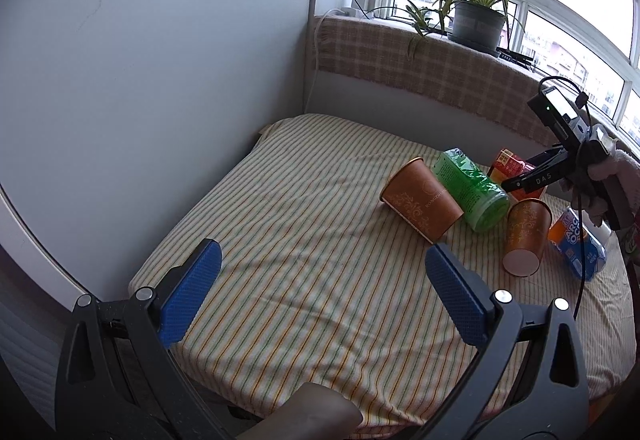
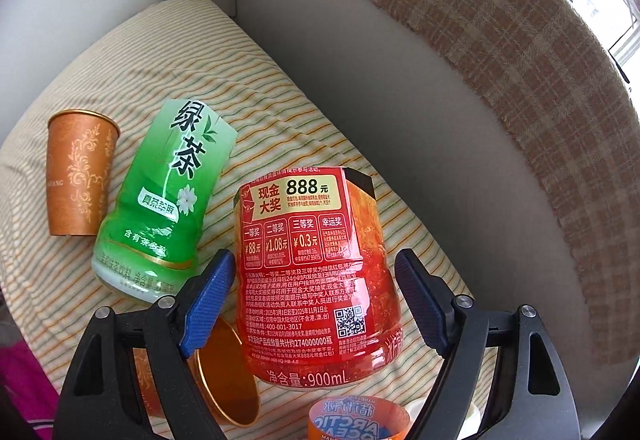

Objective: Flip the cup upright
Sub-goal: 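Close the right gripper around the red bottle's body and lift it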

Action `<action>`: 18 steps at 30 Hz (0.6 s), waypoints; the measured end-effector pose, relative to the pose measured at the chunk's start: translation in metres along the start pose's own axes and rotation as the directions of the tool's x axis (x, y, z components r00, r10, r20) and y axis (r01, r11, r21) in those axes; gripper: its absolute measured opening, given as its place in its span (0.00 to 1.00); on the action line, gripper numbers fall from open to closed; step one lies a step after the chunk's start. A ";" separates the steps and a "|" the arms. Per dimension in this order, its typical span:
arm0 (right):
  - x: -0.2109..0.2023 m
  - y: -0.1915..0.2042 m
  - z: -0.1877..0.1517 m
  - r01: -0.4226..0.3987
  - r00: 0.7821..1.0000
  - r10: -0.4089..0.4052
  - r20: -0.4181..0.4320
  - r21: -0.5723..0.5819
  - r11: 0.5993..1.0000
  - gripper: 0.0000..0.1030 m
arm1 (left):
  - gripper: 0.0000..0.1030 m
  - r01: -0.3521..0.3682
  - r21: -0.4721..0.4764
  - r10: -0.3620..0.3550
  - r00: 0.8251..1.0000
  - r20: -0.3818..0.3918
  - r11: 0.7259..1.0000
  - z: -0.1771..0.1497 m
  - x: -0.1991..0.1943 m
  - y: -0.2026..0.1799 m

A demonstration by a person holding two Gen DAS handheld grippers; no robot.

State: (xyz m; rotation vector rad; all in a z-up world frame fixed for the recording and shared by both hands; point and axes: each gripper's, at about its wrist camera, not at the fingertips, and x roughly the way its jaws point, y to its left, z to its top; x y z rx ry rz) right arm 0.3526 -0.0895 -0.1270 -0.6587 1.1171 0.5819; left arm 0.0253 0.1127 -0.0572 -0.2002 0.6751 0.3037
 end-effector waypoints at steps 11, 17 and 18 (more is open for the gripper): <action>0.014 0.006 0.011 0.014 1.000 -0.015 -0.022 -0.034 0.999 0.79 | 1.00 0.003 0.006 -0.003 1.000 -0.007 1.000 0.001 0.005 -0.004; 0.002 0.003 0.001 0.022 1.000 -0.022 0.014 -0.010 1.000 0.78 | 1.00 0.005 0.010 -0.005 1.000 -0.001 1.000 0.001 0.003 -0.007; -0.001 0.002 0.000 0.024 0.999 -0.024 0.022 -0.005 1.000 0.78 | 1.00 0.005 0.011 -0.005 1.000 0.000 1.000 0.000 0.003 -0.008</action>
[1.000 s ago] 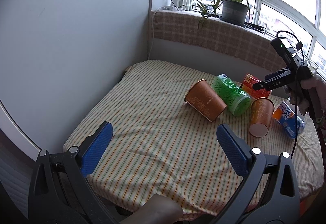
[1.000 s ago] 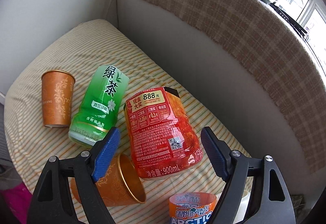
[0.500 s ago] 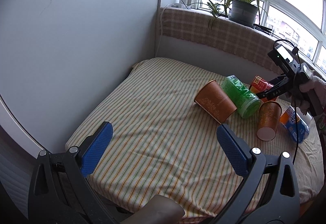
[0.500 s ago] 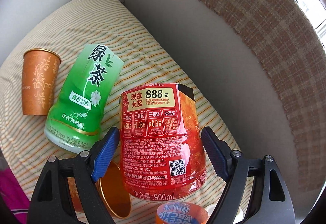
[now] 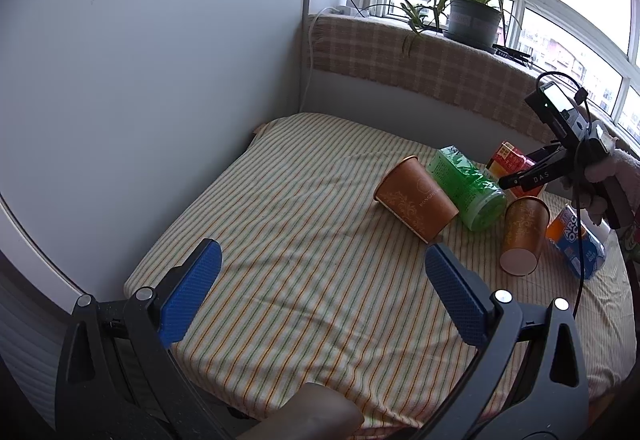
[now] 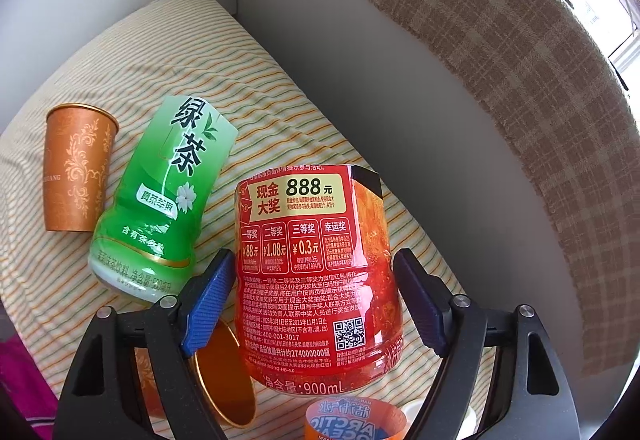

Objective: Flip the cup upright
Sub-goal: 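Close the right gripper around the red bottle's body and lift it, then carry the held red bottle toward the left gripper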

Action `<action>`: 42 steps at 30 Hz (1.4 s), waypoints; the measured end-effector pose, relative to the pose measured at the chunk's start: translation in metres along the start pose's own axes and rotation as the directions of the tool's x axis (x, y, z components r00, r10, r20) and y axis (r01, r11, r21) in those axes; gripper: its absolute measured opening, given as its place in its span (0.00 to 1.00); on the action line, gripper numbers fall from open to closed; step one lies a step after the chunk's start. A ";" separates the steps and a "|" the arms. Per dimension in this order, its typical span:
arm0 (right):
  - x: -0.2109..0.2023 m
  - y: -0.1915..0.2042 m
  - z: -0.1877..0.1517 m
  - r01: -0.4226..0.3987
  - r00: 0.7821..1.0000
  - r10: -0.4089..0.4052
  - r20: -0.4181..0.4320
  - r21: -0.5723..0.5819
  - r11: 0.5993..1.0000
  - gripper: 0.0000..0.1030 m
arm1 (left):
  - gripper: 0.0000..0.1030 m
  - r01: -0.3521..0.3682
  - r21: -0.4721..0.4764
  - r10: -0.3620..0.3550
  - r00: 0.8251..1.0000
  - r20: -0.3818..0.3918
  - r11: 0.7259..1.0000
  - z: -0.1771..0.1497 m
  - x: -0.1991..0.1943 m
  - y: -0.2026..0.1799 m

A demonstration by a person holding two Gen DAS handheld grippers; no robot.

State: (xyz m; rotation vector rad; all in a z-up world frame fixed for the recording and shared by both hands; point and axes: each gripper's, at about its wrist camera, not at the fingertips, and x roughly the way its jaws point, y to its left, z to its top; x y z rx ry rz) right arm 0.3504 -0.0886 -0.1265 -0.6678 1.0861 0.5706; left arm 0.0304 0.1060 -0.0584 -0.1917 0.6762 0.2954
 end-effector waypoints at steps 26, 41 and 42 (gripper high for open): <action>-0.154 0.029 -0.107 -0.049 0.929 -0.061 0.365 0.285 0.957 0.77 | 1.00 0.068 0.098 -0.074 0.996 0.057 0.993 -0.005 -0.035 -0.036; -0.161 0.063 -0.216 -0.271 0.919 0.033 0.393 0.570 0.776 0.77 | 1.00 0.155 0.177 -0.160 0.987 0.010 0.972 -0.020 -0.042 -0.071; -0.158 0.064 -0.221 -0.281 0.919 0.039 0.392 0.583 0.763 0.77 | 1.00 0.164 0.178 -0.168 0.986 0.003 0.970 -0.021 -0.042 -0.073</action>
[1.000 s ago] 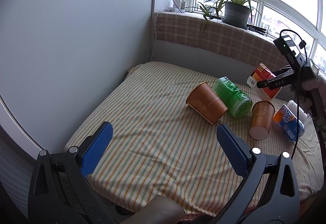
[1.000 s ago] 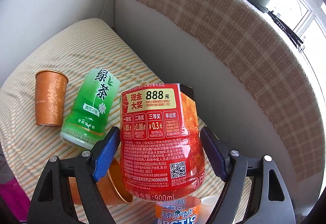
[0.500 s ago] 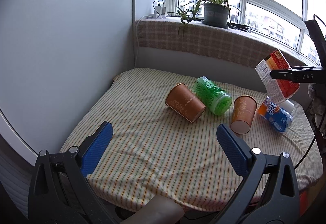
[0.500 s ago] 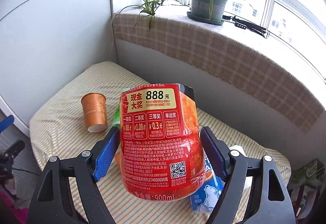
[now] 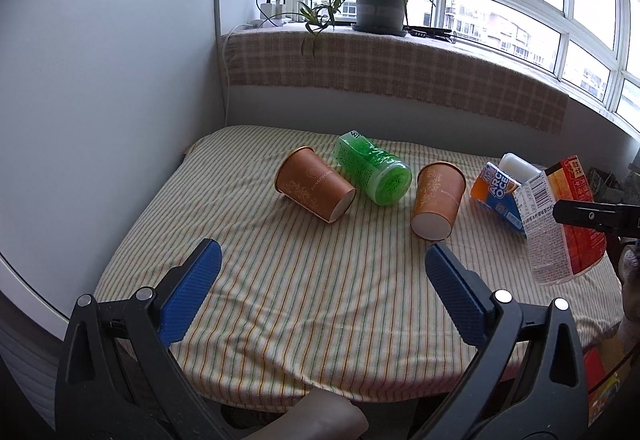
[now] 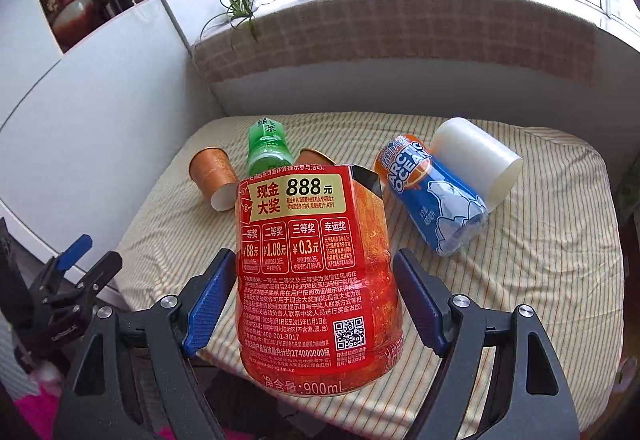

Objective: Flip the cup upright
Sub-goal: 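Carry the held red bottle toward the left gripper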

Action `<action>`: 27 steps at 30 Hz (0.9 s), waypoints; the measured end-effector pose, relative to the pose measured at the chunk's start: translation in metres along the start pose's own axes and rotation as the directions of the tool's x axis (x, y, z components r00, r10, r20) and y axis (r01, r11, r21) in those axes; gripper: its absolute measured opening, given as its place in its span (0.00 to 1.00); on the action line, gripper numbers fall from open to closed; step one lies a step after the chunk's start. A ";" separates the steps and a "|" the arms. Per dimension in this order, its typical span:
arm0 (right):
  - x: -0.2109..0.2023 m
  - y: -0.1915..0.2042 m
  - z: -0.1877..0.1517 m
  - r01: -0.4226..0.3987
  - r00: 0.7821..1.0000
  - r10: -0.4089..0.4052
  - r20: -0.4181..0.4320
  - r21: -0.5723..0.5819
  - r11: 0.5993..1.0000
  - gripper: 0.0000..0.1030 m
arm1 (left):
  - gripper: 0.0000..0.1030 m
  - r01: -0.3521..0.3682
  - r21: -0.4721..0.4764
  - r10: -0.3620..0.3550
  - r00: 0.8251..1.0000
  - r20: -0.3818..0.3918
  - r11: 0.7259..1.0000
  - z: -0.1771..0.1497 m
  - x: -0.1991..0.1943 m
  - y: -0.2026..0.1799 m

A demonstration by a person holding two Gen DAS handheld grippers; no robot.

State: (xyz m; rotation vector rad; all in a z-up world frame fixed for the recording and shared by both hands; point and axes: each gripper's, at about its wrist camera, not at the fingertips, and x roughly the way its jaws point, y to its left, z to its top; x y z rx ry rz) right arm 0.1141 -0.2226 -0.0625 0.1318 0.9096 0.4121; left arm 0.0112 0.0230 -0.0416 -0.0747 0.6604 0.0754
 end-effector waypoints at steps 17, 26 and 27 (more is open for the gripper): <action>0.058 -0.031 -0.032 -0.085 0.990 0.121 -0.075 0.365 0.927 0.78 | 1.00 0.044 0.011 -0.043 0.999 -0.033 0.999 -0.003 0.002 -0.011; 0.067 -0.039 -0.032 -0.068 0.989 0.115 -0.096 0.396 0.916 0.80 | 1.00 0.062 0.000 -0.062 0.996 -0.057 0.998 -0.005 0.008 -0.010; 0.067 -0.039 -0.032 -0.068 0.988 0.115 -0.099 0.388 0.919 0.80 | 1.00 0.064 -0.002 -0.064 0.996 -0.062 0.998 -0.005 0.009 -0.010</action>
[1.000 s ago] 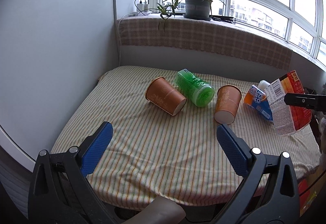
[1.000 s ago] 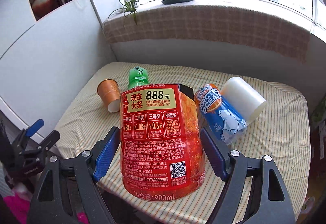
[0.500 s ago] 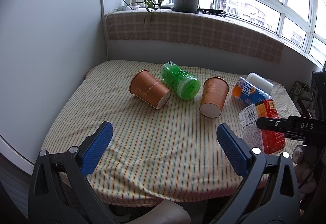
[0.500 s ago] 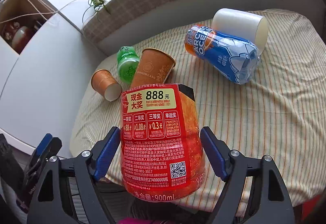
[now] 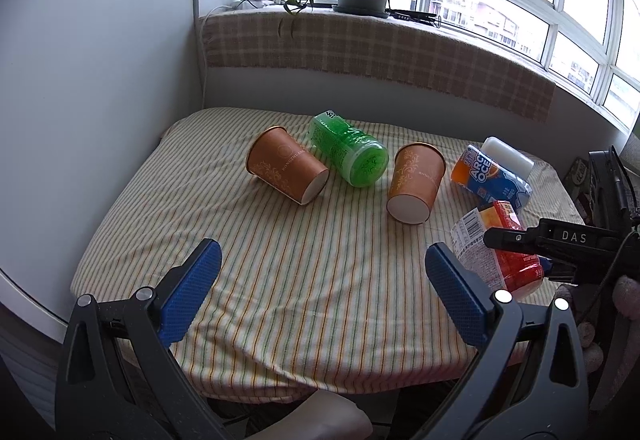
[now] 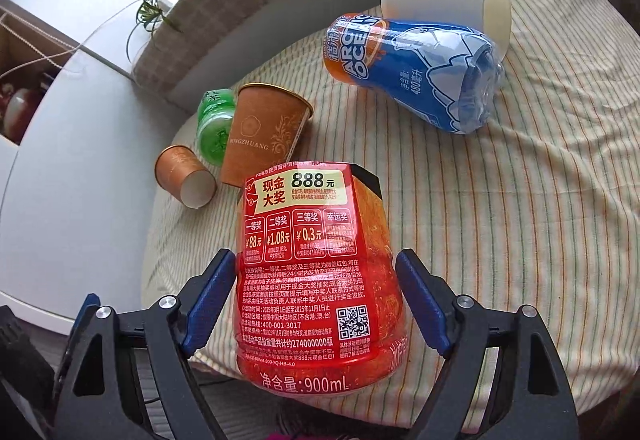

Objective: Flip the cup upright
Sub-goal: 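Carry the held red bottle toward the left gripper, then grasp the red bottle with the left gripper while the right gripper releases it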

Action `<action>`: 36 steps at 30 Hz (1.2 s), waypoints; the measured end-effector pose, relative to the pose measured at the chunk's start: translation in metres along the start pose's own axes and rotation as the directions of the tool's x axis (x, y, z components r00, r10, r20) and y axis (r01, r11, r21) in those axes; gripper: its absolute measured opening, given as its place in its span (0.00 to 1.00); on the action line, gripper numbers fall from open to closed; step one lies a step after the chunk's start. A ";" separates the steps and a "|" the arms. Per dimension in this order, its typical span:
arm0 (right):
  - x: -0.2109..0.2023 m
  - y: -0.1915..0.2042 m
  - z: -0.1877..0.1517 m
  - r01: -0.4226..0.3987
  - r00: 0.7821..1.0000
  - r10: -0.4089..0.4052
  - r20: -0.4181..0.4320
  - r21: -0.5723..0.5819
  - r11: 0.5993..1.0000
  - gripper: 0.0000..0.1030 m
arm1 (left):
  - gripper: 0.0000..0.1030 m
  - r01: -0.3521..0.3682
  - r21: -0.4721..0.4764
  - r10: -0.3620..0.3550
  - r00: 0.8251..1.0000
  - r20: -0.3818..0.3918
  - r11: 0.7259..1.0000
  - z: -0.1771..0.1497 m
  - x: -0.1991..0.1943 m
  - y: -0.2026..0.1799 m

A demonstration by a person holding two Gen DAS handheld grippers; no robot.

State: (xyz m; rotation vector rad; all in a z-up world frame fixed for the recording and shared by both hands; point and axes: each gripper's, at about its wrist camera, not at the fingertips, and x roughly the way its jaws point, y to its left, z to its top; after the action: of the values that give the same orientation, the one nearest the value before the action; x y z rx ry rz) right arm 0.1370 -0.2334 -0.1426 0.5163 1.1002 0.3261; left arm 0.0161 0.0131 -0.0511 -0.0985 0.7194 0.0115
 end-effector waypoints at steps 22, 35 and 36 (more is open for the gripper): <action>-0.075 0.024 -0.021 0.334 0.926 -0.282 0.251 -0.199 0.921 0.80 | 1.00 0.195 -0.051 -0.201 0.969 -0.142 0.979 0.005 0.030 -0.017; -0.102 0.030 -0.039 0.521 0.821 -0.416 0.391 -0.215 0.826 0.80 | 0.99 0.366 -0.270 -0.443 0.833 -0.331 0.890 0.011 0.088 -0.044; -0.103 0.029 -0.040 0.528 0.816 -0.421 0.397 -0.214 0.822 0.80 | 0.99 0.366 -0.287 -0.451 0.825 -0.340 0.885 0.011 0.093 -0.044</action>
State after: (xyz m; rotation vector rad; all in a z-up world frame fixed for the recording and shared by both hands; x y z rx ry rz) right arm 0.0573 -0.2507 -0.0625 -0.0125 0.7877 -0.0405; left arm 0.0953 -0.0322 -0.1001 -0.4718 1.0954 -0.3597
